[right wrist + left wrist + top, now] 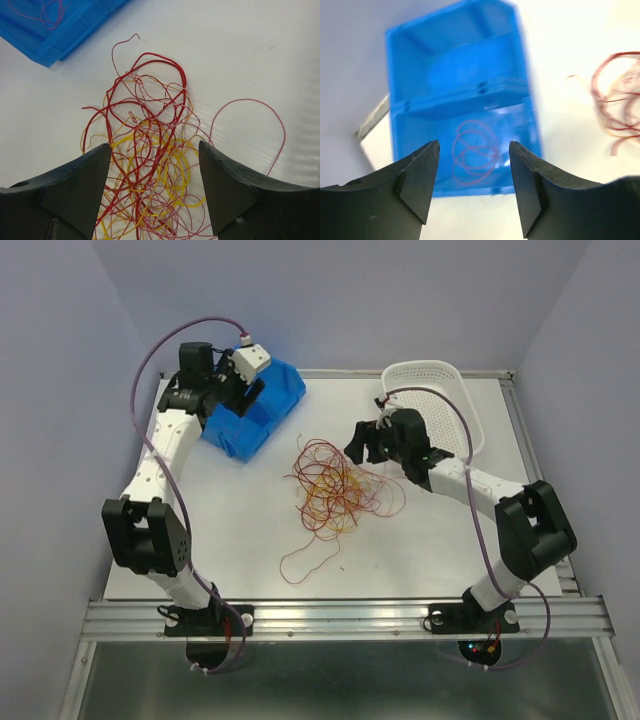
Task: Untangle the cables
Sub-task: Pick up the cable at the center of the board.
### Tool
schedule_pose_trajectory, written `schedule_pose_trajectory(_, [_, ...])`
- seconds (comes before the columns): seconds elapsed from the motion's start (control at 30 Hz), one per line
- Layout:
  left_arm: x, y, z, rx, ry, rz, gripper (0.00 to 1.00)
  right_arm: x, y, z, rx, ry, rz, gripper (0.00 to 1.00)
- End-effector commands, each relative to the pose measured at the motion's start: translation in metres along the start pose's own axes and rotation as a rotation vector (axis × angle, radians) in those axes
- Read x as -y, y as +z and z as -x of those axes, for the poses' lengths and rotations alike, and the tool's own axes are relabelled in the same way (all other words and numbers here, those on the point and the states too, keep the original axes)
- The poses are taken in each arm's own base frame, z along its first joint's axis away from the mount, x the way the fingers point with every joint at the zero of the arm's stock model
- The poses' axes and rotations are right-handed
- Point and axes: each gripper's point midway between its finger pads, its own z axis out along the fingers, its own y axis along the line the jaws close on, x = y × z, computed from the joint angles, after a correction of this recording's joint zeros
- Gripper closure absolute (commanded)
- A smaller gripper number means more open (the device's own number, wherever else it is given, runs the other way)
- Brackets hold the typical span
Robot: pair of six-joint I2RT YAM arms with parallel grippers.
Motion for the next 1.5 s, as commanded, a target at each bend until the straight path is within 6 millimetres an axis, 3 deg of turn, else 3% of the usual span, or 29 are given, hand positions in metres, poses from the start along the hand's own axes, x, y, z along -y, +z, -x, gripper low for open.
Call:
schedule_pose_trajectory(0.0, [0.052,-0.001,0.036,0.125,0.091,-0.066,0.29,0.006,0.006,-0.002,-0.053,-0.046,-0.048,0.26])
schedule_pose_trajectory(0.17, [0.094,-0.003,0.057,0.204,0.095,-0.156,0.27,0.022,0.003,-0.025,-0.103,-0.006,-0.130,0.29])
schedule_pose_trajectory(0.3, [0.122,0.001,0.058,0.246,0.107,-0.200,0.27,0.020,0.008,-0.035,-0.135,0.043,-0.119,0.29])
schedule_pose_trajectory(0.53, [0.153,0.002,0.052,0.328,0.094,-0.261,0.29,0.017,0.029,-0.045,-0.179,0.082,-0.087,0.32])
schedule_pose_trajectory(0.73, [0.165,0.002,0.041,0.369,0.071,-0.269,0.32,0.016,0.036,-0.047,-0.175,0.092,-0.080,0.58])
schedule_pose_trajectory(0.77, [0.168,0.002,0.038,0.373,0.069,-0.273,0.32,0.013,0.034,-0.043,-0.160,0.089,-0.066,0.74])
schedule_pose_trajectory(0.8, [0.168,0.001,0.037,0.376,0.070,-0.273,0.32,0.012,0.033,-0.040,-0.150,0.086,-0.062,0.78])
schedule_pose_trajectory(0.87, [0.170,0.001,0.035,0.376,0.067,-0.275,0.32,0.008,0.028,-0.031,-0.111,0.076,-0.045,0.97])
schedule_pose_trajectory(0.9, [0.170,0.001,0.034,0.376,0.067,-0.275,0.32,0.005,0.021,-0.023,-0.072,0.069,-0.037,0.99])
schedule_pose_trajectory(1.07, [0.176,0.009,0.027,0.362,0.051,-0.304,0.32,-0.008,-0.008,0.012,0.069,0.046,-0.013,0.99])
schedule_pose_trajectory(1.2, [0.180,0.010,0.028,0.380,0.043,-0.315,0.33,-0.038,-0.040,0.056,0.182,-0.011,0.085,0.99])
schedule_pose_trajectory(1.23, [0.179,0.008,0.031,0.394,0.042,-0.310,0.33,-0.052,-0.054,0.076,0.228,-0.034,0.129,0.99])
schedule_pose_trajectory(1.33, [0.182,0.002,0.035,0.430,0.048,-0.318,0.33,-0.072,-0.074,0.103,0.293,-0.056,0.187,1.00])
schedule_pose_trajectory(1.37, [0.187,-0.006,0.041,0.460,0.056,-0.343,0.32,-0.083,-0.087,0.119,0.333,-0.069,0.223,0.99])
schedule_pose_trajectory(1.47, [0.201,-0.022,0.051,0.518,0.082,-0.425,0.31,-0.106,-0.112,0.144,0.395,-0.082,0.301,0.99])
